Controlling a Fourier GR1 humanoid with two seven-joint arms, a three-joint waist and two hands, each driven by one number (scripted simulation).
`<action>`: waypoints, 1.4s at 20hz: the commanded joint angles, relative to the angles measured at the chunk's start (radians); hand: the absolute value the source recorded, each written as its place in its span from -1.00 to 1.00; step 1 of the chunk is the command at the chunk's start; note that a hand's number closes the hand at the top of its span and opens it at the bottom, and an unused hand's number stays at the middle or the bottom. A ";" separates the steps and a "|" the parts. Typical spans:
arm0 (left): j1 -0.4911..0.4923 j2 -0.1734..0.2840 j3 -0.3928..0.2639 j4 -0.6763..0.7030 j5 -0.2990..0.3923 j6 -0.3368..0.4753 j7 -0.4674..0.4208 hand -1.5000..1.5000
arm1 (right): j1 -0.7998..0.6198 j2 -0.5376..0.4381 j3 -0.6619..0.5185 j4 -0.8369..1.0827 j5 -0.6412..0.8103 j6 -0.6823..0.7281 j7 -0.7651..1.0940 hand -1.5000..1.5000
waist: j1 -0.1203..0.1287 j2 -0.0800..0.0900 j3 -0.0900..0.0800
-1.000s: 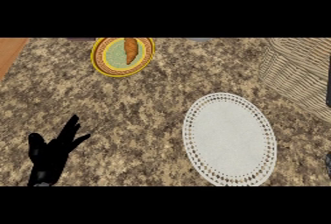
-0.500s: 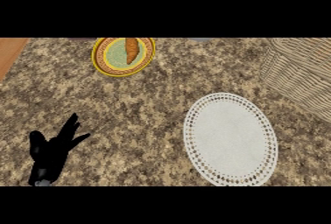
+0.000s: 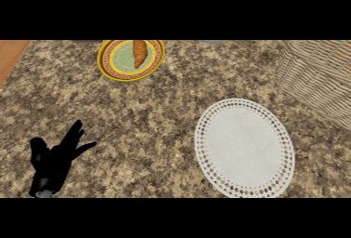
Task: Pick the tomato from the placemat and place it in the basket
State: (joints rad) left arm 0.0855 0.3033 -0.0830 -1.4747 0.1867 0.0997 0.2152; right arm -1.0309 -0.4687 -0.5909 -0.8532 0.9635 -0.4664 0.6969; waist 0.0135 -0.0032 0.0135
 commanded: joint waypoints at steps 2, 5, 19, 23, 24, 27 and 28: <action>0.010 -0.012 -0.029 0.088 -0.019 -0.018 0.047 0.00 | 0.086 0.023 -0.034 0.038 -0.079 -0.072 -0.109 1.00 | -0.006 0.010 -0.012; 0.049 -0.016 -0.032 0.075 -0.021 -0.019 0.026 0.00 | 0.106 -0.074 0.000 0.110 0.067 -0.056 0.018 1.00 | -0.002 0.014 -0.015; 0.050 -0.016 0.005 0.075 -0.025 -0.027 0.031 0.00 | 0.223 -0.110 0.069 -0.037 0.016 0.068 -0.048 -1.00 | -0.024 -0.001 -0.014; 0.023 -0.064 -0.018 0.125 -0.067 0.018 0.016 0.00 | 0.216 -0.130 0.013 -0.063 -0.035 0.007 -0.049 -1.00 | -0.029 0.002 -0.014; 0.055 -0.030 -0.014 0.031 -0.043 -0.006 0.077 0.00 | 0.222 -0.154 -0.009 -0.048 -0.045 -0.011 -0.055 -1.00 | -0.016 0.002 -0.013; 0.080 -0.015 0.013 0.033 -0.026 -0.018 0.066 0.00 | 0.303 -0.130 -0.039 -0.187 -0.097 0.009 -0.021 -1.00 | -0.037 -0.005 -0.014; 0.110 -0.043 -0.040 -0.006 -0.058 -0.009 0.056 0.00 | 0.280 -0.142 -0.010 -0.199 -0.043 0.017 0.048 -1.00 | -0.026 -0.004 -0.014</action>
State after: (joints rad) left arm 0.1298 0.2824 -0.0667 -1.5083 0.1583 0.0917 0.2231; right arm -0.7786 -0.6020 -0.5942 -0.9647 0.9189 -0.4556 0.6777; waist -0.0097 -0.0163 0.0114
